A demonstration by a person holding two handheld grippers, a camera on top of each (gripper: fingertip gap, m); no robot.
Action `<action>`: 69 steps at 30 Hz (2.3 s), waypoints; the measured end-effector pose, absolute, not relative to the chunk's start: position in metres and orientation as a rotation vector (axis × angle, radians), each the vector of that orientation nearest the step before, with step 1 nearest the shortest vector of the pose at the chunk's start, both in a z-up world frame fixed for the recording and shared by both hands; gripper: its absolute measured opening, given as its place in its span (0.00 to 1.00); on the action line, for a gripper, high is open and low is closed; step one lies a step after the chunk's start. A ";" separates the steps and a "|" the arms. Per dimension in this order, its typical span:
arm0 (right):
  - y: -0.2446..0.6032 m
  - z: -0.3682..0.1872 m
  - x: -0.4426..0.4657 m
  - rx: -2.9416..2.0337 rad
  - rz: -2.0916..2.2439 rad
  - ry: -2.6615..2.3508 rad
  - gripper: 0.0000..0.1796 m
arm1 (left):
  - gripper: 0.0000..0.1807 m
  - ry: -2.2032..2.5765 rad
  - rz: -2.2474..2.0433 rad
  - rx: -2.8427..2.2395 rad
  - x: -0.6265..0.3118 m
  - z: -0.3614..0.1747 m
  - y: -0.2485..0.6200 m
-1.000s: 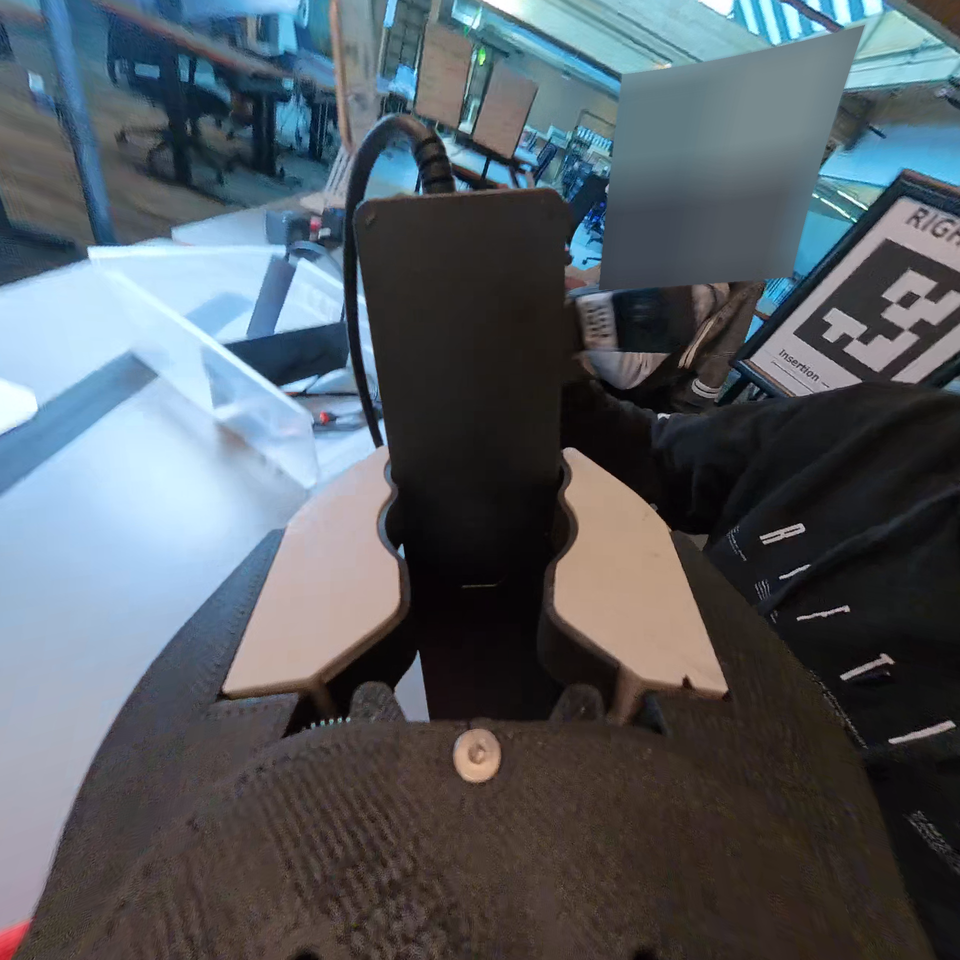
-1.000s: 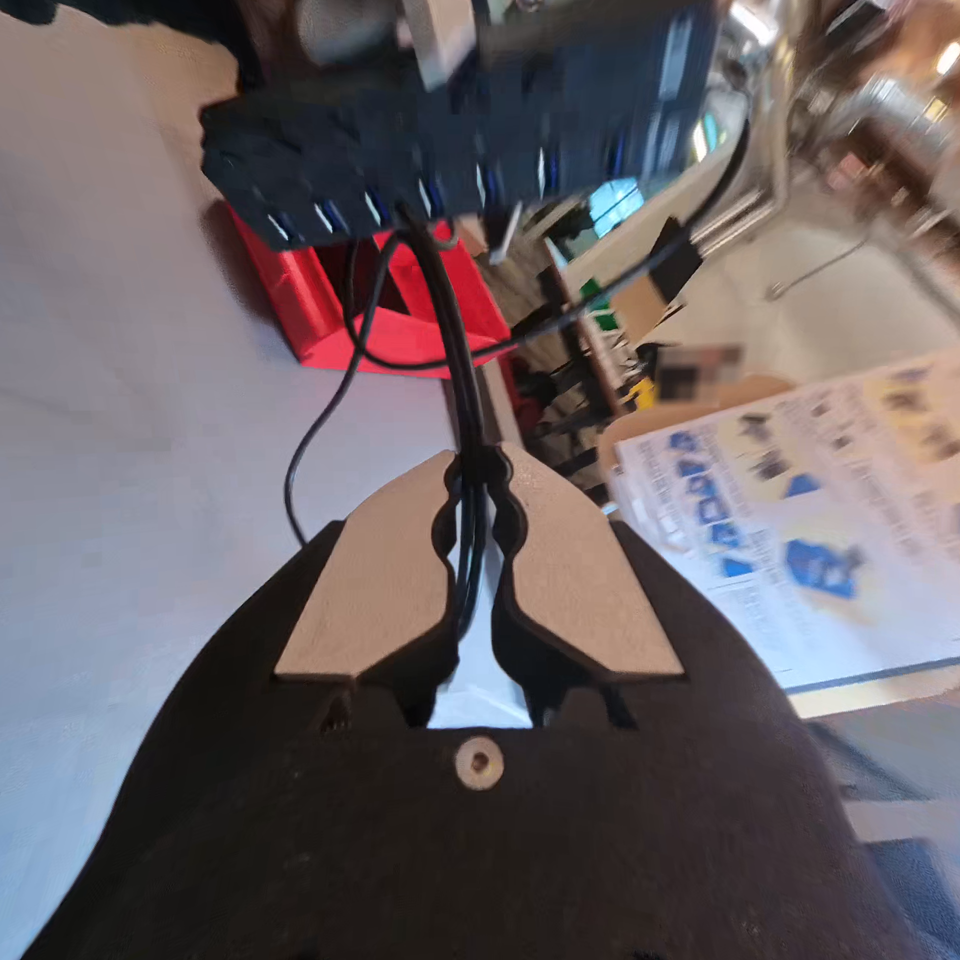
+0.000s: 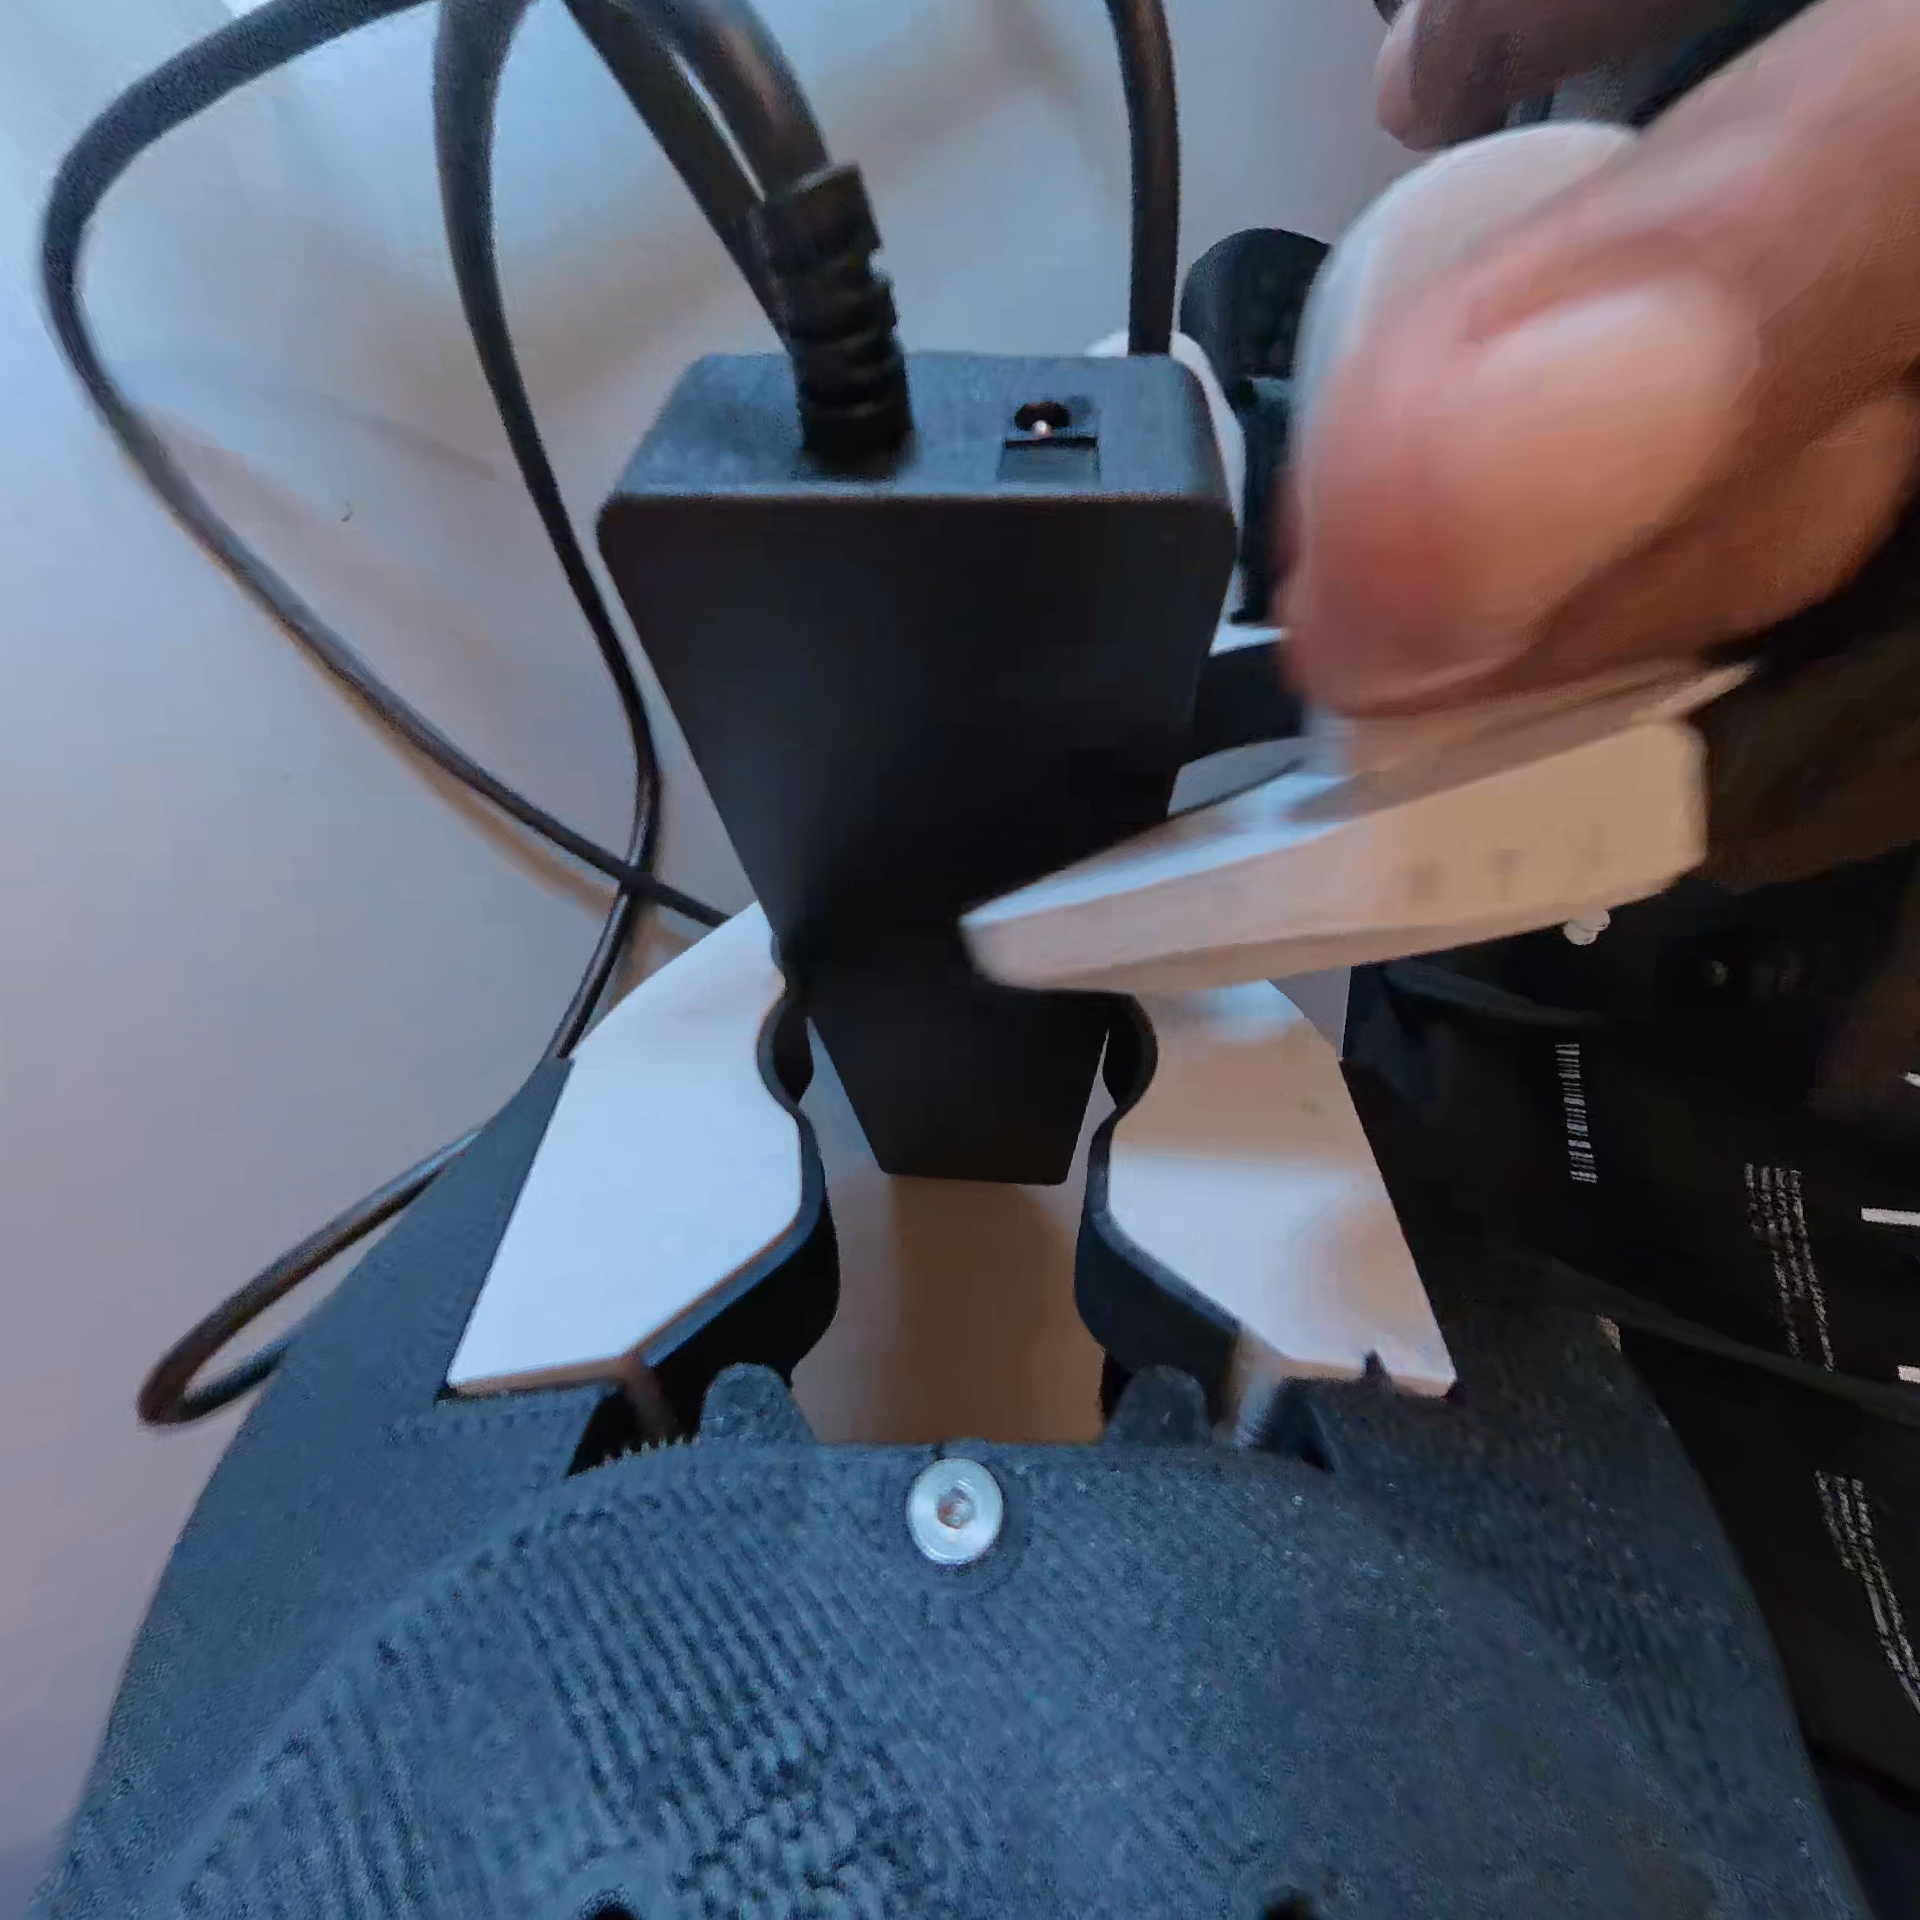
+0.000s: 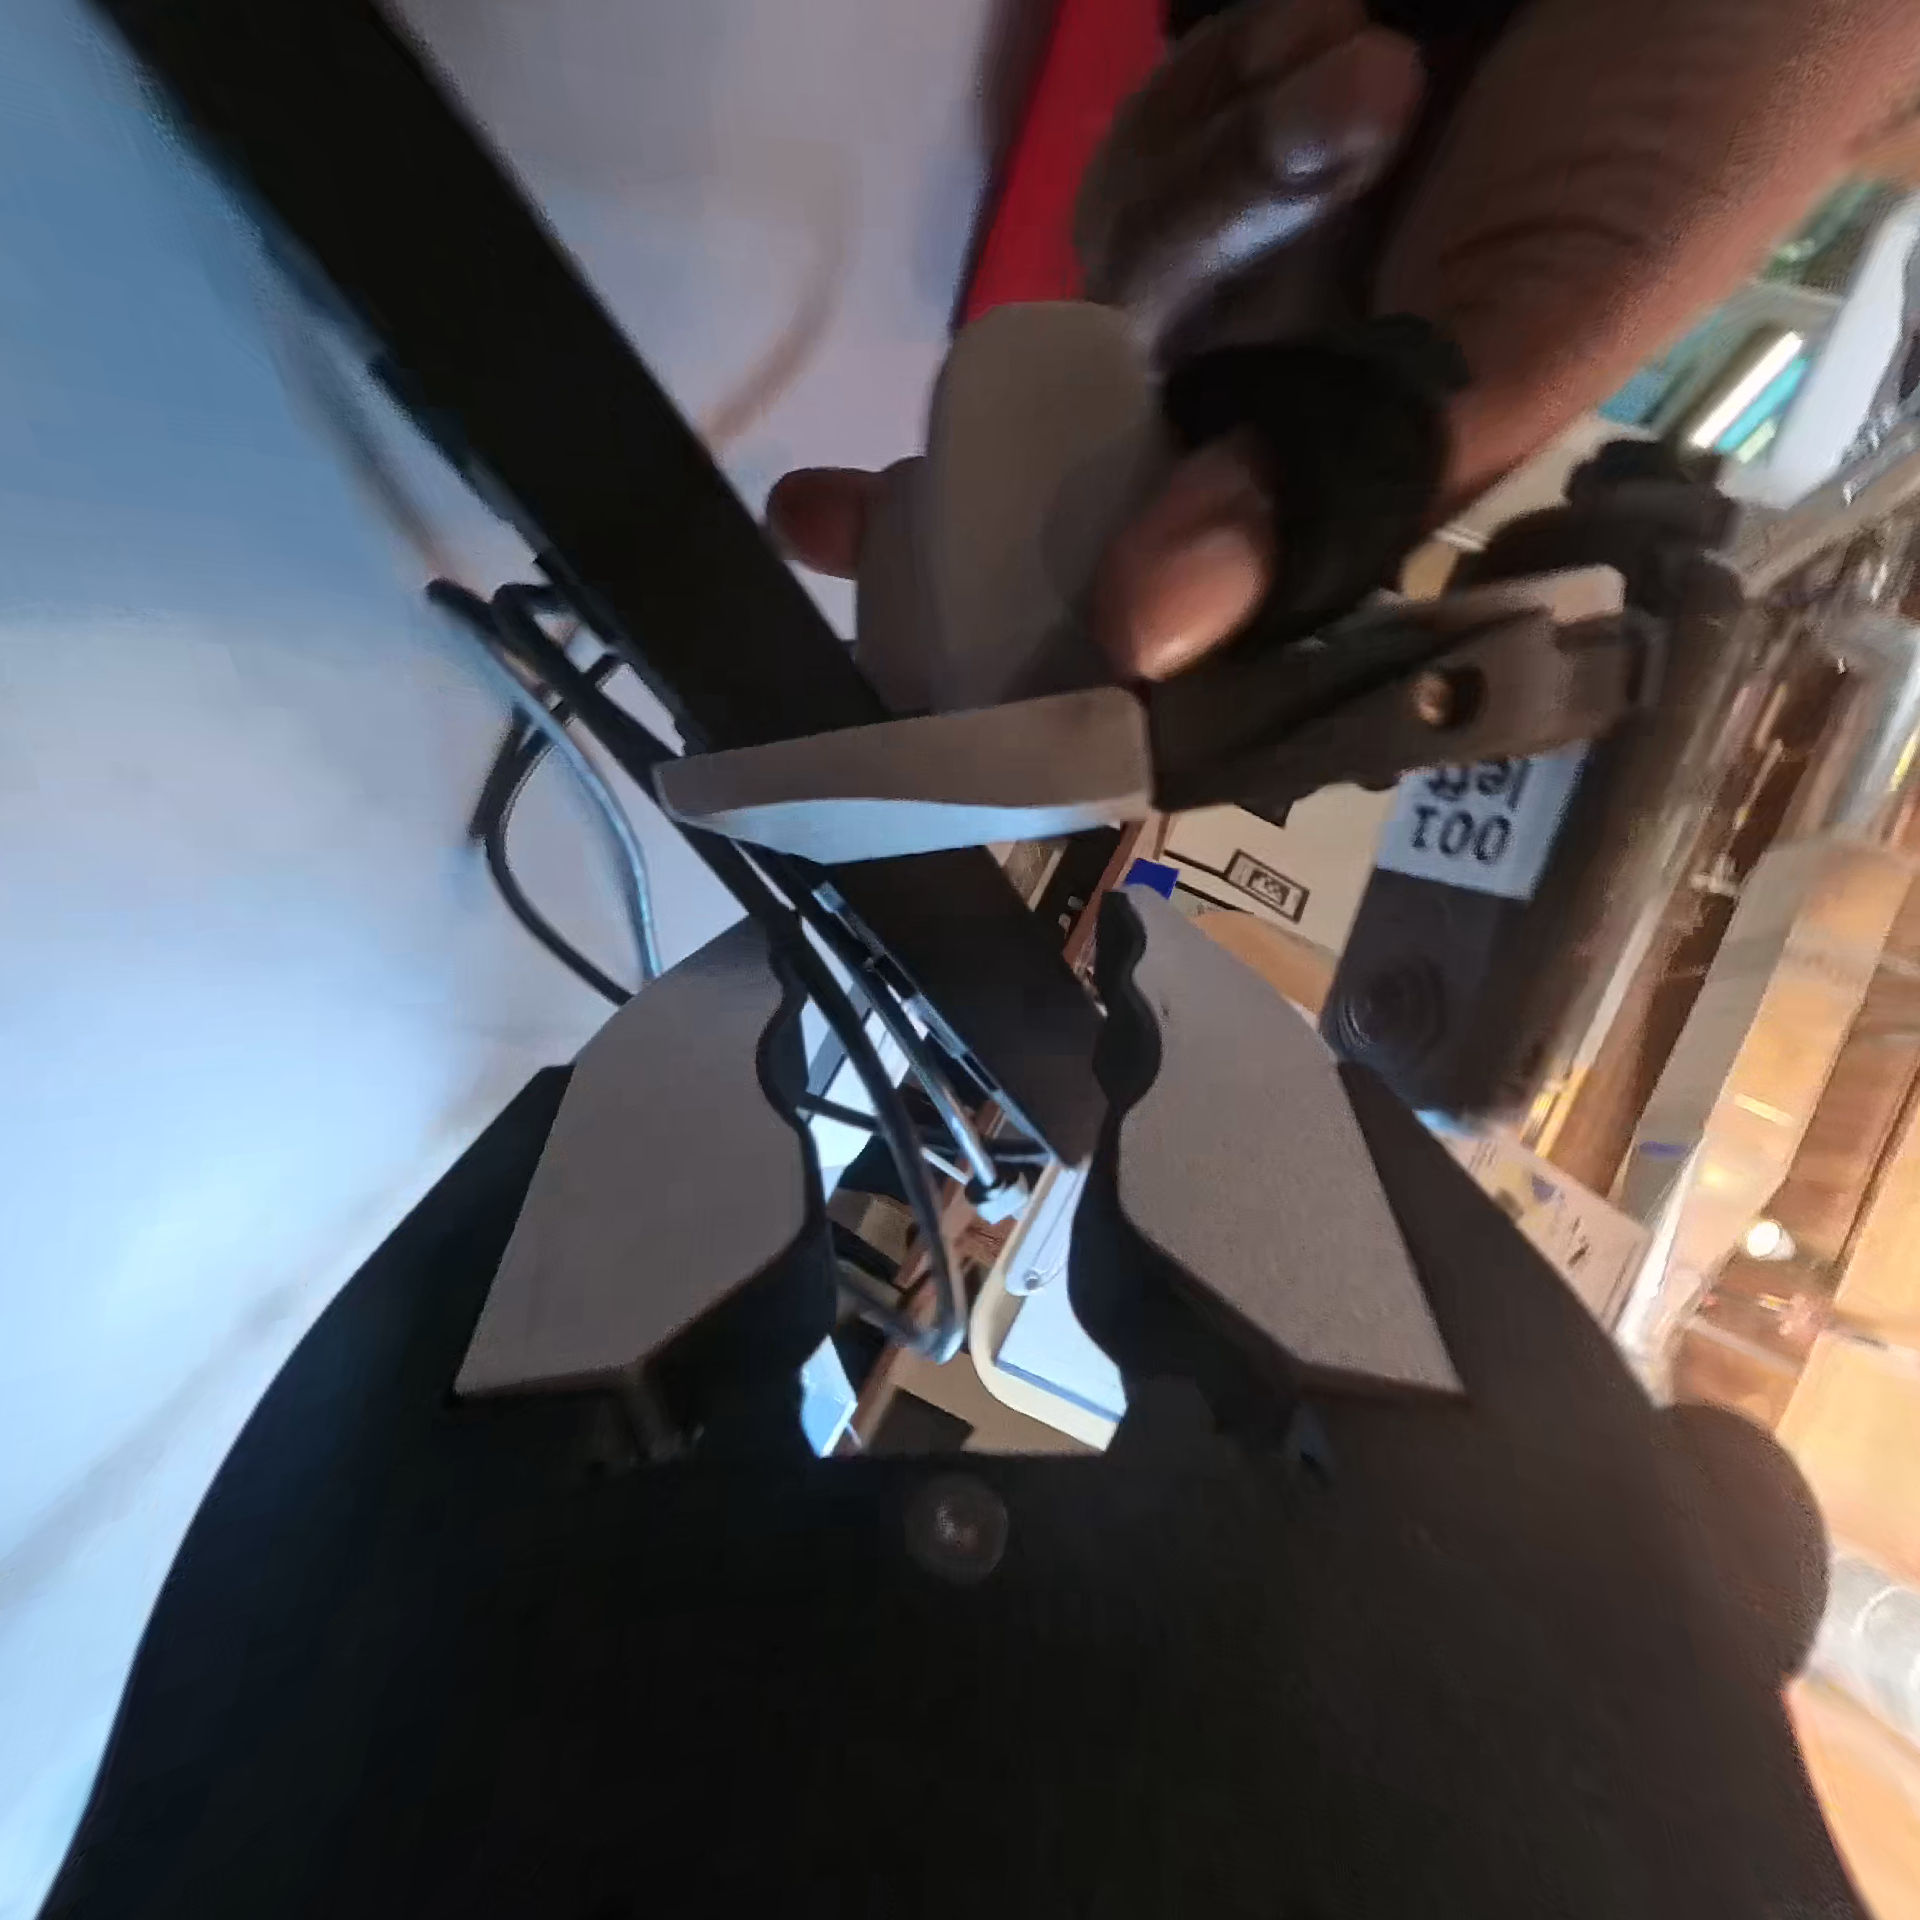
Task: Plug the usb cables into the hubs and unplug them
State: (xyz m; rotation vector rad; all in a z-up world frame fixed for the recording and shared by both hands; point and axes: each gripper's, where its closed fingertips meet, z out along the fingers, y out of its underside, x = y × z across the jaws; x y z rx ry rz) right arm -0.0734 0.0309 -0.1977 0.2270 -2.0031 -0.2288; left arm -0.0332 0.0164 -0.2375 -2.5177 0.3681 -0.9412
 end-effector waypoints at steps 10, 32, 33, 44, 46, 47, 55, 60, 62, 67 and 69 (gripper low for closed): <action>0.085 -0.162 -0.053 -0.121 0.016 -2.107 0.16 | 0.30 0.310 -0.642 -2.017 -0.083 -0.132 0.034; 0.421 -0.152 -0.059 -1.370 -0.017 -1.691 0.15 | 0.23 0.104 -0.473 -1.622 -0.154 -0.041 -0.005; 0.425 -0.165 -0.056 -1.382 -0.078 -1.711 0.15 | 0.23 0.107 -0.465 -1.631 -0.154 -0.043 -0.004; 0.440 -0.193 -0.074 -1.488 -0.175 -1.814 0.25 | 0.23 0.142 -0.467 -1.688 -0.146 -0.057 0.004; 0.434 -0.174 -0.080 -1.499 -0.064 -1.767 0.31 | 0.23 0.141 -0.461 -1.690 -0.147 -0.057 0.003; 0.429 -0.161 -0.083 -1.495 -0.001 -1.736 0.32 | 0.23 0.137 -0.463 -1.689 -0.148 -0.057 0.003; 0.333 -0.156 -0.052 -1.209 0.070 -2.138 0.28 | 0.23 0.140 -0.471 -1.697 -0.147 -0.060 0.005; 0.296 -0.243 0.008 -1.187 -0.138 -2.585 0.29 | 0.23 0.156 -0.466 -1.699 -0.142 -0.059 0.006; 0.301 -0.271 0.022 -1.155 -0.263 -2.662 0.23 | 0.23 0.163 -0.465 -1.696 -0.140 -0.058 0.006; 0.285 -0.248 -0.004 -1.101 0.002 -2.565 0.01 | 0.23 0.174 -0.418 -1.719 -0.140 -0.061 0.006; 0.292 -0.201 -0.032 -1.117 0.148 -2.364 0.01 | 0.23 0.161 -0.409 -1.722 -0.144 -0.063 0.007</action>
